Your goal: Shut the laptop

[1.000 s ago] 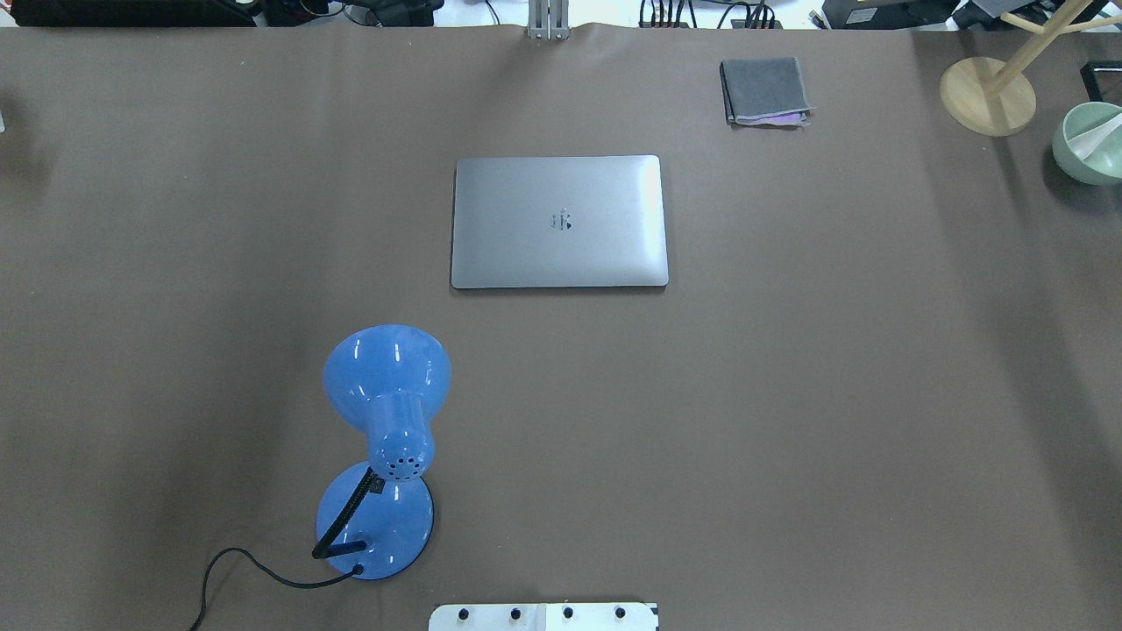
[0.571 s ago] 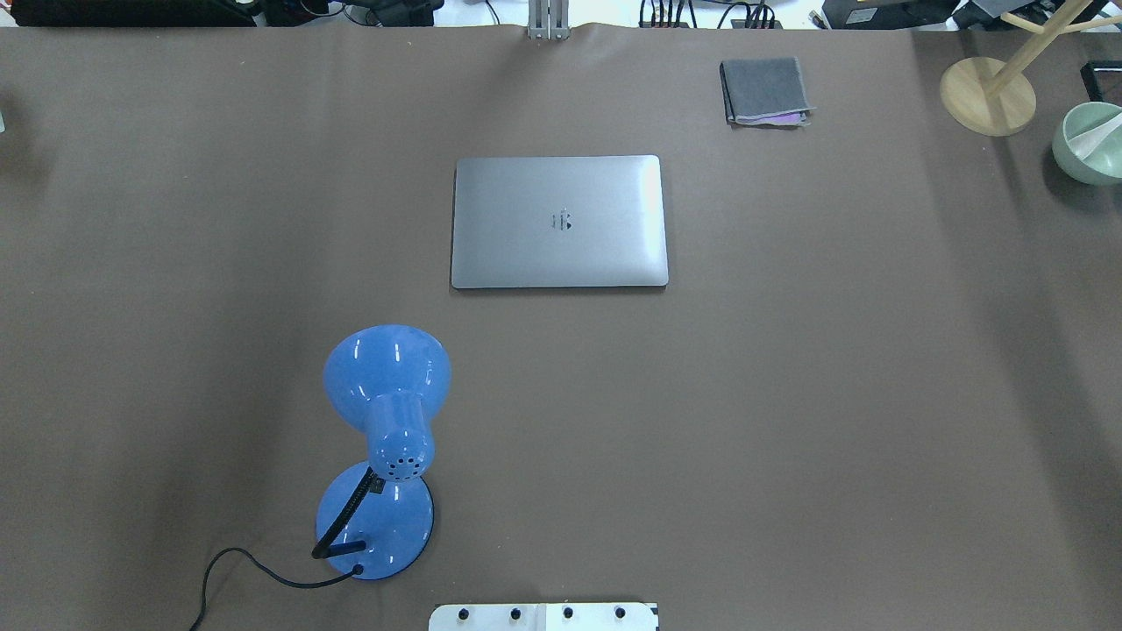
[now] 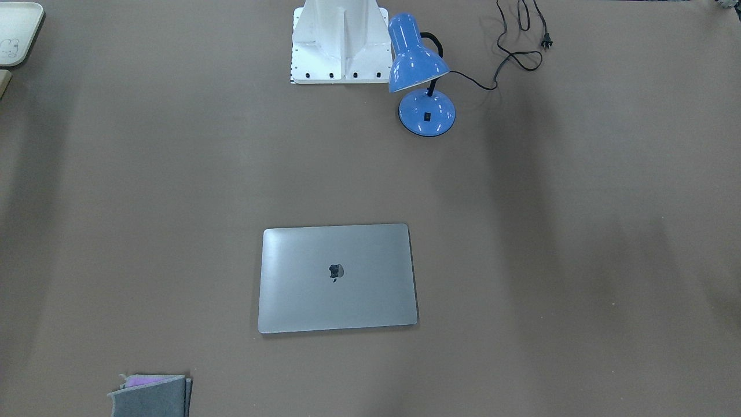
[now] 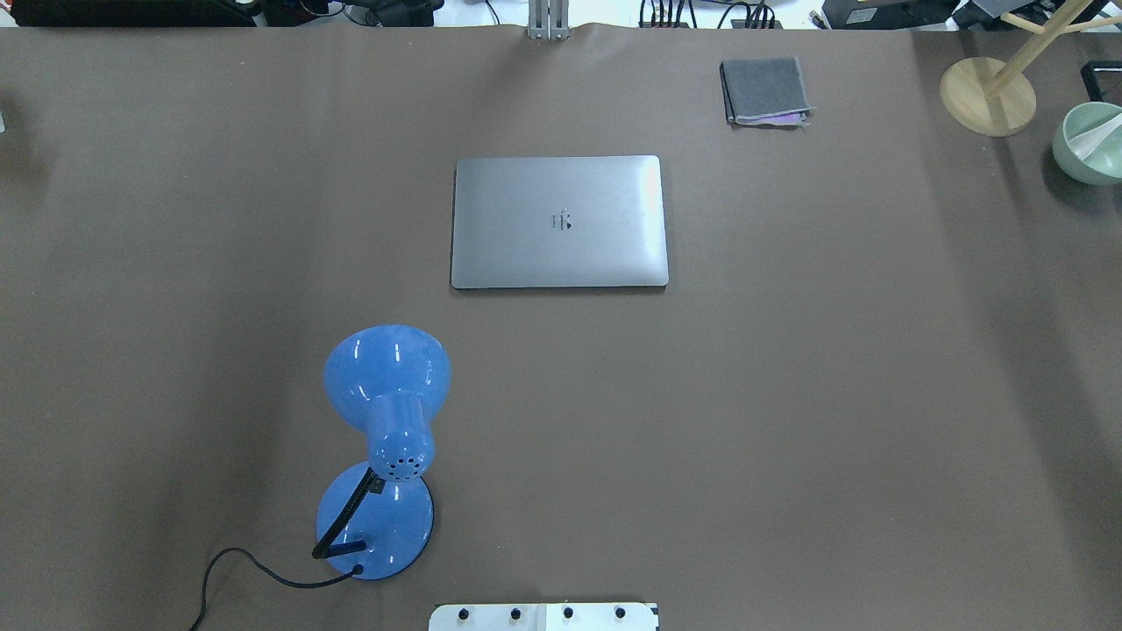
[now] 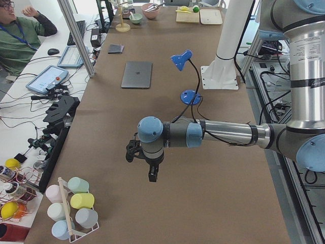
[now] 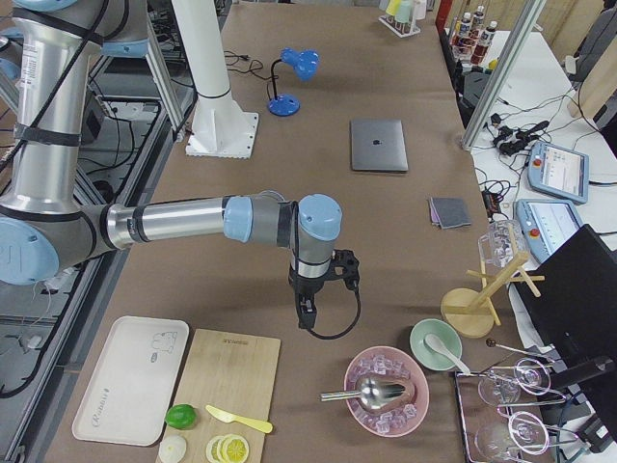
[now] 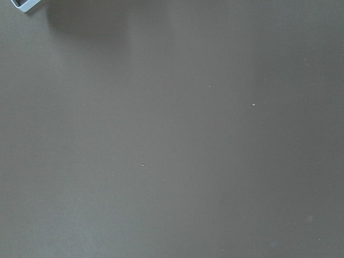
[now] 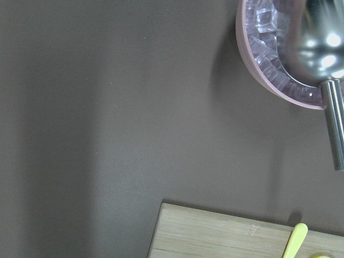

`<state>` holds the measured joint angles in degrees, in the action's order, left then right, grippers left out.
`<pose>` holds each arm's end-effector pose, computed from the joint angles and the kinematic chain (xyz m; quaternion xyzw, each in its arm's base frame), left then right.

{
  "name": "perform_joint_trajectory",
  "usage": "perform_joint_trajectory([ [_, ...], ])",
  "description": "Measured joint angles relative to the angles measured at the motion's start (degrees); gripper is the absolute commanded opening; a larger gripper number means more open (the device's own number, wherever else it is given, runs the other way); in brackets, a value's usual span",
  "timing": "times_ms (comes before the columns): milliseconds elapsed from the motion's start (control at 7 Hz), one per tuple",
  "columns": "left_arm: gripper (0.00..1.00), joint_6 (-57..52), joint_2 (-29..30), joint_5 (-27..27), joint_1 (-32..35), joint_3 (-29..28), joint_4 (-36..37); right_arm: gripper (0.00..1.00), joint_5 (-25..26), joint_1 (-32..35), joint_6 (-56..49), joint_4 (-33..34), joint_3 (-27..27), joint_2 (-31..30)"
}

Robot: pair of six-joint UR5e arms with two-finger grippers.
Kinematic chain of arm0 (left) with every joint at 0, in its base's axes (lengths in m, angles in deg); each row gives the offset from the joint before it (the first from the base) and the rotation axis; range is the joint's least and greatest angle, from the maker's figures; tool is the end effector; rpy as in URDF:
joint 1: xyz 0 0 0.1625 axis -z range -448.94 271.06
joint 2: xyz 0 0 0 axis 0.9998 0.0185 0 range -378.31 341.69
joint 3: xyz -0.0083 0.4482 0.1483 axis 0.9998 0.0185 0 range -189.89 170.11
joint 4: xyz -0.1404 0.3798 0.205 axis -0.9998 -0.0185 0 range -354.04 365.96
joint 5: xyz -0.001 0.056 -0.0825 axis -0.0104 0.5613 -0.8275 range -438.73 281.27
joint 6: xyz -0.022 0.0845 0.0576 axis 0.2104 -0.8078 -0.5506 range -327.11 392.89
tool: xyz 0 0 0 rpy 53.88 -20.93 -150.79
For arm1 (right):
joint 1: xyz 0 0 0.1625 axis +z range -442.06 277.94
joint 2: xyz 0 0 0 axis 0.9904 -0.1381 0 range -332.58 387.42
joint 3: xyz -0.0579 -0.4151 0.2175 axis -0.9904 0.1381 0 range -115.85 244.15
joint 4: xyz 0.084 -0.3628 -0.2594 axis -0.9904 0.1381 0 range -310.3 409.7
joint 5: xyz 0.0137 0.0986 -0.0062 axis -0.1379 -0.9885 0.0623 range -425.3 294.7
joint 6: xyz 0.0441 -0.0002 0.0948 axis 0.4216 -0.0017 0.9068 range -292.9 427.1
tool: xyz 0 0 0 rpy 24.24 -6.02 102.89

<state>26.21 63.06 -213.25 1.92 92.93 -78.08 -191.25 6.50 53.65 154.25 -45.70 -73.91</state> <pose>-0.0669 -0.4582 0.6752 0.0106 0.3789 0.0411 0.9245 0.0611 -0.4282 0.6559 -0.0176 -0.3116 -0.1069 0.9440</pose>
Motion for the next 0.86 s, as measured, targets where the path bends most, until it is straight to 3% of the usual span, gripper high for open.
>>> perform_joint_trajectory([
  [857,0.98,0.0,-0.51,0.42,0.06,-0.17,-0.06,1.0,-0.4,-0.56,-0.07,0.12,0.13,-0.07],
])
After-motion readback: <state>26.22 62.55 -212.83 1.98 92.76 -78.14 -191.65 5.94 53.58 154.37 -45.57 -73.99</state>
